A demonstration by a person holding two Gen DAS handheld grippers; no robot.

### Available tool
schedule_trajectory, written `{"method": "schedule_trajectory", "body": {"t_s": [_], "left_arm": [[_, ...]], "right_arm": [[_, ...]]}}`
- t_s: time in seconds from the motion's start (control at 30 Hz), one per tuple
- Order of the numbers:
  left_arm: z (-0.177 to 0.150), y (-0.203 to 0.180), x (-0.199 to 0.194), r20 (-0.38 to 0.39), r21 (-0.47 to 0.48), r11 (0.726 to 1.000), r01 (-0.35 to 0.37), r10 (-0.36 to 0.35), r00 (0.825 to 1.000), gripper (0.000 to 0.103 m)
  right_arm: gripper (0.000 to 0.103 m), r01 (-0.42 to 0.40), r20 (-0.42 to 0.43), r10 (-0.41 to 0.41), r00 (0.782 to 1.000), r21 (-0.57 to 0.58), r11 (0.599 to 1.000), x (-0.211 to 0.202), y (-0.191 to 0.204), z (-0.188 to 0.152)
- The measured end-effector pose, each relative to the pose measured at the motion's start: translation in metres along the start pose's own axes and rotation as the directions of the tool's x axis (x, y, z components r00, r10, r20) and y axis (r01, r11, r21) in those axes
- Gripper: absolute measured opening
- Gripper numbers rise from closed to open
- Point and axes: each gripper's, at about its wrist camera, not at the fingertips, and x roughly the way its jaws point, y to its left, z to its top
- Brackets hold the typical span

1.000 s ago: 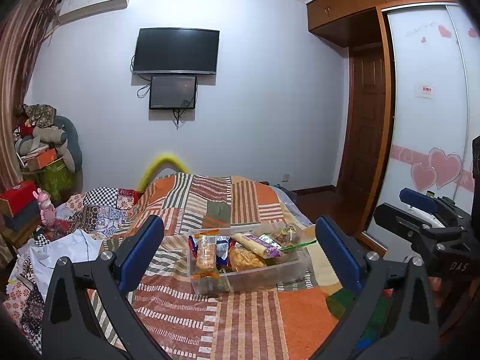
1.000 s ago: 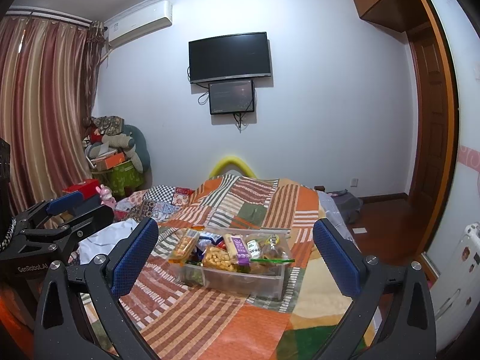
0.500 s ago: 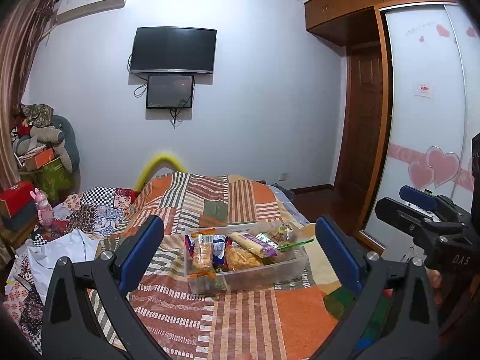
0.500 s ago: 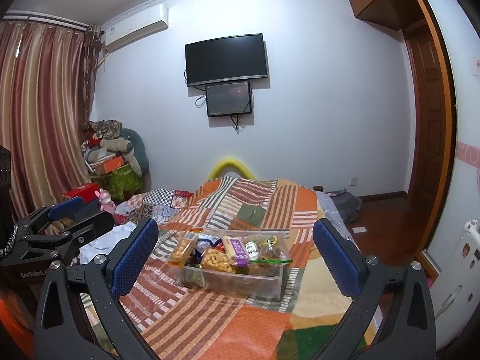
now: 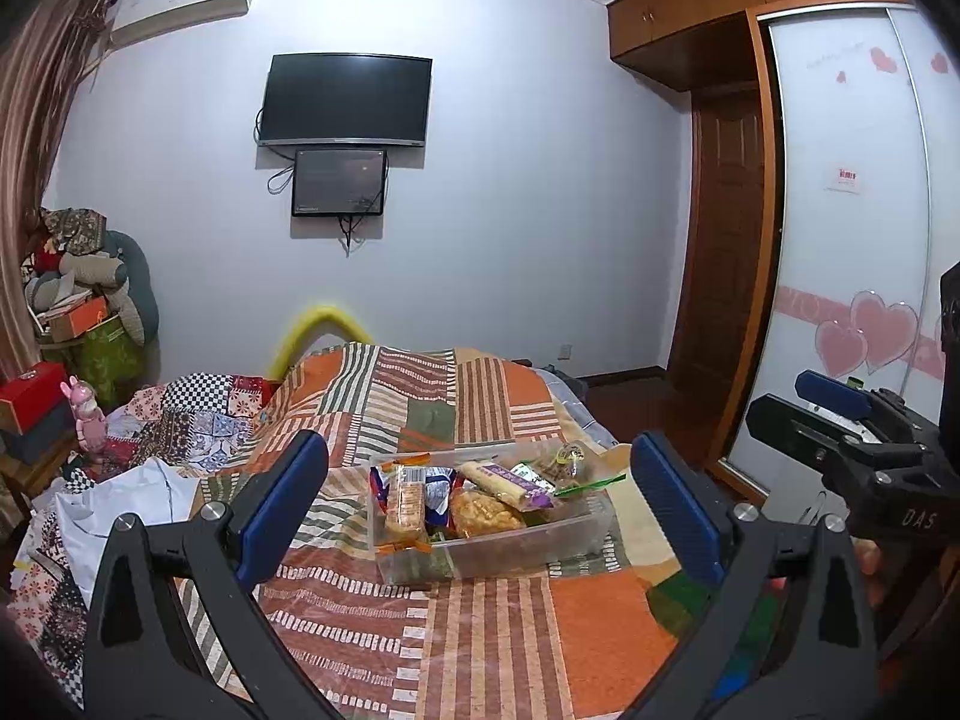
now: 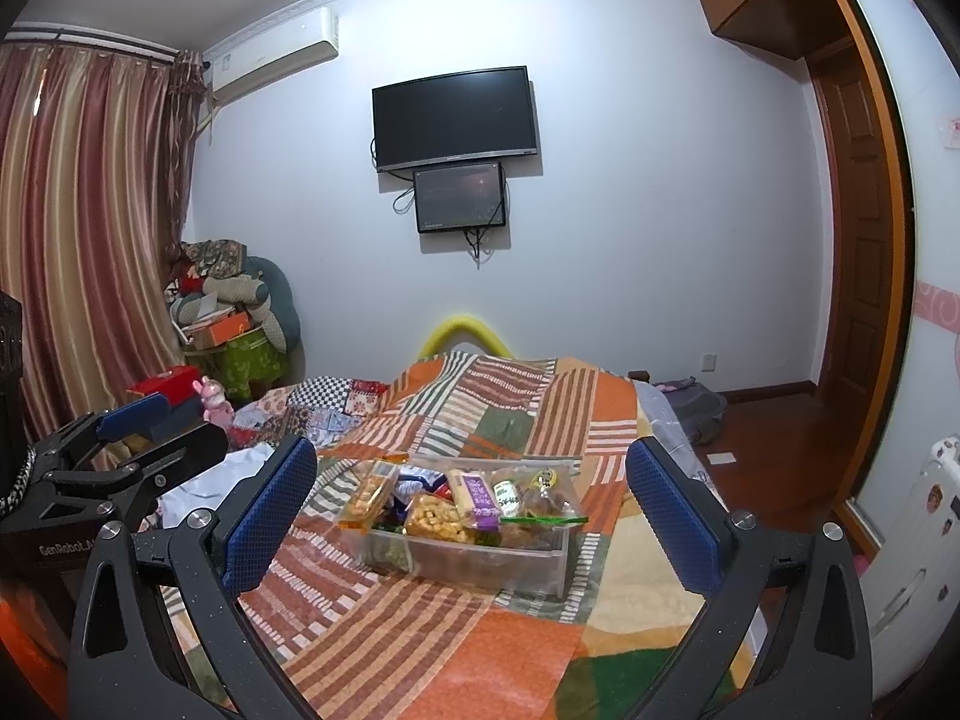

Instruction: Organize snacks

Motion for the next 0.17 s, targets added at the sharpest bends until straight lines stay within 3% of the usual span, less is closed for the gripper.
{"method": "schedule_trajectory", "body": {"t_s": [0.17], "left_arm": [[-0.0006, -0.0019, 0.0015, -0.002, 0.003, 1.000, -0.003, 0.003, 1.000, 0.102]], "right_arm": [[0.103, -0.001, 0.001, 0.001, 1.000, 0.002, 1.000, -0.0006, 0.0011, -0.0002]]}}
